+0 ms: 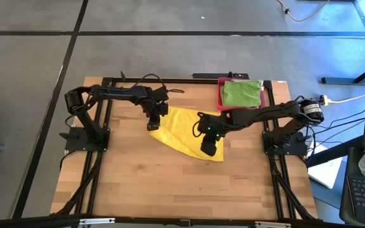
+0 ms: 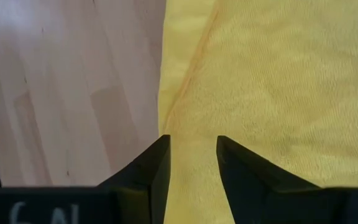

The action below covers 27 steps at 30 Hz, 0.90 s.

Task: Fold microfiber towels
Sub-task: Fold the yellow towel

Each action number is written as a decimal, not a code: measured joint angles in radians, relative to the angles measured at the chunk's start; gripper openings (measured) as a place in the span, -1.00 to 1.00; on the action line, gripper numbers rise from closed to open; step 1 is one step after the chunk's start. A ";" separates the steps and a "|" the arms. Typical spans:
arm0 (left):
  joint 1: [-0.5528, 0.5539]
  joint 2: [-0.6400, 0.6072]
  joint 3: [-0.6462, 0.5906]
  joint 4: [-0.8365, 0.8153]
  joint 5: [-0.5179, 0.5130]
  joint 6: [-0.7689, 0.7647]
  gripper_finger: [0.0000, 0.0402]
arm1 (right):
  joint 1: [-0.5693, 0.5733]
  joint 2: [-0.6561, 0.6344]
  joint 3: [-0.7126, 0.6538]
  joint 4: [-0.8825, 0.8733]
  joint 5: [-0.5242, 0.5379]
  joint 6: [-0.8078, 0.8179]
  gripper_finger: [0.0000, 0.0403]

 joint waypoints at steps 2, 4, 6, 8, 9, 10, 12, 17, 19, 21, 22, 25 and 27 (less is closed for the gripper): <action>-0.004 0.000 -0.009 0.019 0.015 -0.001 -0.18 | 0.015 0.000 0.000 0.018 0.030 0.015 -0.34; -0.009 0.007 -0.018 0.051 0.016 -0.009 -0.18 | 0.027 0.000 0.000 0.034 0.059 0.017 -0.34; -0.011 0.021 -0.021 0.068 0.018 -0.035 -0.18 | 0.036 0.000 0.000 0.043 0.080 0.019 -0.34; -0.011 0.035 -0.021 0.089 0.032 -0.058 -0.18 | 0.043 0.000 0.000 0.044 0.091 0.021 -0.34; -0.011 0.041 -0.021 0.087 0.049 -0.059 -0.18 | 0.045 0.000 0.000 0.044 0.091 0.021 -0.34; -0.012 0.050 -0.021 0.089 0.060 -0.059 -0.18 | 0.048 0.000 0.000 0.045 0.091 0.022 -0.34; -0.017 0.068 -0.021 0.092 0.060 -0.059 -0.18 | 0.051 0.000 0.000 0.048 0.095 0.022 -0.34; -0.032 0.099 -0.021 0.097 0.051 -0.060 -0.18 | 0.052 0.000 0.000 0.042 0.096 0.044 -0.34; -0.038 0.100 -0.021 0.103 0.042 -0.061 -0.18 | 0.052 0.000 0.000 0.042 0.096 0.047 -0.34; -0.042 0.100 -0.021 0.120 0.037 -0.061 -0.18 | 0.052 0.000 0.000 0.042 0.096 0.046 -0.34; -0.043 0.101 -0.021 0.125 0.035 -0.062 -0.18 | 0.052 0.000 0.000 0.042 0.095 0.046 -0.34; -0.043 0.101 -0.021 0.132 0.036 -0.089 -0.18 | 0.052 0.000 0.000 0.041 0.095 0.045 -0.34; -0.042 0.101 -0.021 0.132 0.037 -0.107 -0.18 | 0.052 0.000 0.000 0.040 0.095 0.044 -0.34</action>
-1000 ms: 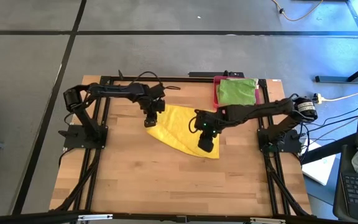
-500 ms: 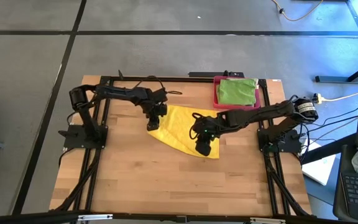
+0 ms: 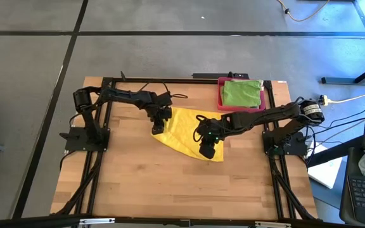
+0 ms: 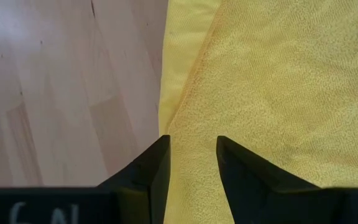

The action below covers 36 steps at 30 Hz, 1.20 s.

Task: Fold microfiber towels
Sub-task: Fold the yellow towel

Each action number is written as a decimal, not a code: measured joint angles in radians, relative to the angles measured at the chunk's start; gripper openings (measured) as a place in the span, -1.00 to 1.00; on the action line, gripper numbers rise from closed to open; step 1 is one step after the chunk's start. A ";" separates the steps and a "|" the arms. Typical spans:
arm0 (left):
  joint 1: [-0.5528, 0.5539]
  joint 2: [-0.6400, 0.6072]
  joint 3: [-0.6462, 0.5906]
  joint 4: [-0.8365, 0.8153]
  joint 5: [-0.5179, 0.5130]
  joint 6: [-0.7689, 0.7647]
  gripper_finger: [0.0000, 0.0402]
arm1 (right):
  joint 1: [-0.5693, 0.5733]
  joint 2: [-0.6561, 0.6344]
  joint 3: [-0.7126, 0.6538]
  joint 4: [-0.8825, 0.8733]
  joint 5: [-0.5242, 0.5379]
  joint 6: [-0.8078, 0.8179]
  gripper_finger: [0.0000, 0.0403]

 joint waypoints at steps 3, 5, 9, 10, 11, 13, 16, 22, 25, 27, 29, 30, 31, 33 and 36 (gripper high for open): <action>-0.006 0.000 0.000 -0.001 -0.001 -0.028 -0.18 | 0.000 0.000 0.000 -0.001 0.000 -0.001 -0.34; -0.007 0.000 0.000 -0.004 -0.001 -0.048 -0.18 | 0.000 0.000 0.000 -0.003 0.000 -0.001 -0.34; -0.013 0.000 0.000 -0.006 0.001 -0.093 -0.18 | 0.000 0.000 0.000 -0.003 0.000 -0.007 -0.34; -0.016 -0.001 0.000 -0.006 0.003 -0.105 -0.18 | 0.000 0.000 0.000 -0.003 0.000 -0.007 -0.34; -0.018 -0.003 0.000 -0.009 0.003 -0.110 -0.18 | 0.000 0.000 0.000 -0.003 0.000 -0.007 -0.34; -0.026 -0.013 0.000 -0.015 0.003 -0.111 -0.19 | 0.000 0.000 0.000 -0.003 0.000 -0.007 -0.34; -0.038 -0.040 0.000 -0.021 -0.004 -0.111 -0.24 | 0.000 0.000 0.000 -0.004 0.000 -0.008 -0.34; -0.059 -0.069 0.000 -0.066 0.002 -0.161 -0.48 | 0.000 0.000 0.000 -0.004 0.000 -0.028 -0.34; -0.083 -0.069 0.000 -0.093 0.008 -0.183 -0.67 | 0.000 0.000 0.000 -0.005 0.001 -0.030 -0.34; -0.101 -0.069 0.000 -0.127 0.010 -0.185 -0.83 | 0.000 0.000 0.000 -0.004 0.001 -0.030 -0.34; -0.118 -0.069 0.000 -0.156 0.011 -0.184 -0.95 | 0.000 0.000 0.000 -0.004 0.001 -0.030 -0.34; -0.124 -0.069 0.000 -0.166 0.011 -0.185 -0.97 | 0.000 0.000 0.000 -0.004 0.001 -0.030 -0.34; -0.131 -0.069 0.000 -0.173 0.007 -0.187 -0.97 | 0.000 0.000 0.000 -0.004 0.001 -0.031 -0.34; -0.143 -0.069 0.000 -0.186 0.002 -0.203 -0.98 | 0.000 0.000 0.000 -0.004 0.001 -0.033 -0.34; -0.165 -0.069 0.000 -0.210 -0.001 -0.236 -0.99 | 0.000 0.000 0.000 -0.004 0.001 -0.033 -0.34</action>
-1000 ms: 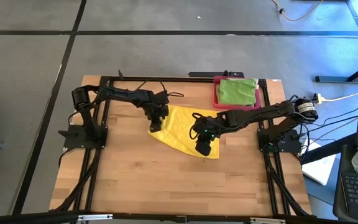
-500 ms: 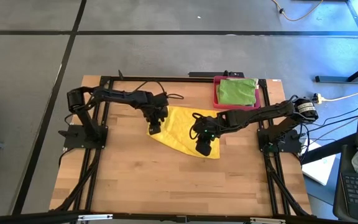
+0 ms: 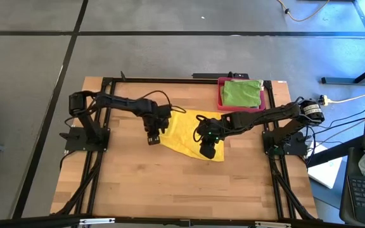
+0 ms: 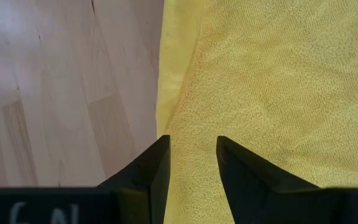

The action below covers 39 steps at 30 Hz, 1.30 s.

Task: Fold microfiber towels
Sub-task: Fold the yellow towel

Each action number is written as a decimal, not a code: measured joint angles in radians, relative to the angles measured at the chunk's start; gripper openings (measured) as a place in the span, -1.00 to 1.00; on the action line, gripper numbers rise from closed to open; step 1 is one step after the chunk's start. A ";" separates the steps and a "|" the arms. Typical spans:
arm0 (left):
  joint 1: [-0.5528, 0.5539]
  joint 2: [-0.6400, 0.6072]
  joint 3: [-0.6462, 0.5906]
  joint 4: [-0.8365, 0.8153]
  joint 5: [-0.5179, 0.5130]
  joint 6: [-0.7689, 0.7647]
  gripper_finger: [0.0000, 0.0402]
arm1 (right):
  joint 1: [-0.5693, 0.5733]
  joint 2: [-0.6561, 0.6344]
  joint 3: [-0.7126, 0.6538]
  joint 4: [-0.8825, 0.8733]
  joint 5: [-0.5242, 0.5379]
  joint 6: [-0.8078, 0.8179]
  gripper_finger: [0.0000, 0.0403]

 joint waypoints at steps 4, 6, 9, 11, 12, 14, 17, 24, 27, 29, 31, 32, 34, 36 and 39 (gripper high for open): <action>-0.045 -0.029 0.000 -0.030 0.001 -0.047 -1.00 | 0.000 0.000 0.000 0.000 0.000 -0.001 -0.34; -0.071 -0.053 0.000 -0.038 0.014 -0.091 -1.00 | 0.000 0.000 0.000 0.001 0.000 -0.001 -0.34; -0.117 -0.098 0.001 -0.043 0.031 -0.170 -1.00 | 0.000 0.000 0.000 0.003 0.000 -0.019 -0.34; -0.151 -0.122 0.001 -0.042 0.033 -0.223 -1.00 | 0.000 0.000 0.000 0.005 0.000 -0.024 -0.34; -0.169 -0.129 0.002 -0.039 0.035 -0.249 -1.00 | 0.000 0.000 0.000 0.006 0.000 -0.024 -0.34; -0.208 -0.140 0.002 -0.037 0.035 -0.298 -1.00 | 0.000 0.000 0.000 0.008 0.000 -0.025 -0.34; -0.267 -0.139 0.002 -0.029 0.035 -0.363 -1.00 | 0.000 0.000 -0.001 0.011 0.000 -0.023 -0.34; -0.387 -0.134 0.002 0.024 0.021 -0.487 -1.00 | 0.007 0.000 -0.002 0.010 0.000 -0.020 -0.34; -0.423 -0.134 0.002 0.030 0.019 -0.547 -1.00 | 0.028 0.000 -0.002 0.005 0.000 -0.018 -0.34; -0.446 -0.134 0.002 0.046 0.009 -0.583 -1.00 | 0.045 0.000 -0.002 -0.005 -0.001 -0.007 -0.34; -0.464 -0.134 0.002 0.080 -0.004 -0.625 -1.00 | 0.063 0.000 -0.002 -0.013 -0.001 0.018 -0.34; -0.472 -0.134 0.002 0.101 -0.010 -0.647 -1.00 | 0.072 0.000 -0.002 -0.018 -0.001 0.034 -0.34; -0.486 -0.134 0.002 0.144 -0.031 -0.696 -1.00 | 0.094 0.000 -0.002 -0.019 0.000 0.060 -0.34; -0.498 -0.134 0.002 0.191 -0.052 -0.745 -1.00 | 0.120 0.000 -0.002 -0.017 0.000 0.079 -0.34; -0.513 -0.134 0.002 0.250 -0.076 -0.816 -1.00 | 0.166 0.000 -0.002 0.006 0.007 0.096 -0.34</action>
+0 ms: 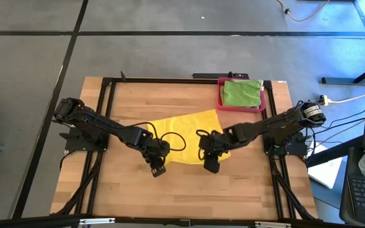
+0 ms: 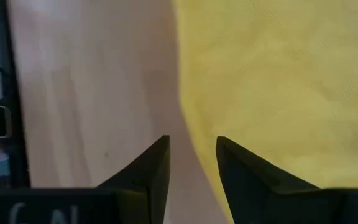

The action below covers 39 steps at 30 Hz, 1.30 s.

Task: Fold microfiber towels
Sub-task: Fold the yellow towel

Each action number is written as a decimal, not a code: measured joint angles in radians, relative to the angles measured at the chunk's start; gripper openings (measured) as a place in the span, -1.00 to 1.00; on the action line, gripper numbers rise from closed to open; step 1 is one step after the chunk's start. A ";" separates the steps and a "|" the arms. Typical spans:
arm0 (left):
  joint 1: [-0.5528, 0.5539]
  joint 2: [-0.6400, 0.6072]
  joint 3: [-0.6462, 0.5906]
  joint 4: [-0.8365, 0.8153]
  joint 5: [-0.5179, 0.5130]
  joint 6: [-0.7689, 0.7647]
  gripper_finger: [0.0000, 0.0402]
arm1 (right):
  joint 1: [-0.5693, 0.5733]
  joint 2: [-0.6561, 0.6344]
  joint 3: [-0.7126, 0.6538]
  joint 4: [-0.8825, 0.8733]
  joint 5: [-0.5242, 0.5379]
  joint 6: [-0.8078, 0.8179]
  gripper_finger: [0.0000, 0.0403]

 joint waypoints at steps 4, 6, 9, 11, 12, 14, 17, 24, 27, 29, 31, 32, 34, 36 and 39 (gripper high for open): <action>-0.022 0.000 0.000 0.071 -0.005 -0.055 -1.00 | 0.077 0.000 0.000 0.113 0.082 -0.024 -0.33; -0.033 0.000 0.000 0.093 -0.001 -0.079 -1.00 | 0.111 0.000 0.000 0.186 0.145 -0.072 -0.29; -0.053 0.000 0.000 0.101 0.006 -0.123 -1.00 | 0.146 0.000 0.000 0.257 0.209 -0.118 -0.21; -0.066 0.000 0.000 0.111 0.005 -0.147 -1.00 | 0.160 0.000 0.000 0.263 0.223 -0.097 -0.15; -0.072 0.000 0.000 0.121 0.005 -0.158 -1.00 | 0.167 0.000 0.000 0.262 0.229 -0.071 -0.13; -0.076 0.000 0.000 0.160 0.006 -0.173 -1.00 | 0.181 0.000 0.000 0.262 0.231 -0.027 -0.09; -0.072 0.000 0.000 0.233 0.002 -0.177 -1.00 | 0.203 0.010 0.000 0.301 0.246 -0.005 -0.06; -0.044 0.000 0.000 0.261 0.049 -0.151 -1.00 | 0.227 0.111 0.031 0.507 0.355 -0.111 0.03; -0.032 0.000 0.000 0.266 0.054 -0.143 -1.00 | 0.212 0.176 0.096 0.515 0.375 -0.191 0.10; -0.023 0.000 0.000 0.267 0.057 -0.143 -1.00 | 0.197 0.229 0.145 0.514 0.355 -0.247 0.13; -0.014 0.000 0.000 0.270 0.058 -0.147 -1.00 | 0.186 0.290 0.200 0.507 0.333 -0.277 0.14; -0.011 0.000 -0.001 0.270 0.059 -0.148 -1.00 | 0.183 0.316 0.228 0.492 0.327 -0.280 0.14; -0.008 0.000 -0.001 0.274 0.071 -0.147 -1.00 | 0.179 0.364 0.284 0.453 0.292 -0.268 0.13; -0.008 0.000 -0.001 0.274 0.082 -0.142 -1.00 | 0.178 0.406 0.331 0.402 0.257 -0.244 0.11; -0.011 0.000 -0.001 0.276 0.085 -0.132 -1.00 | 0.178 0.439 0.360 0.345 0.246 -0.221 0.08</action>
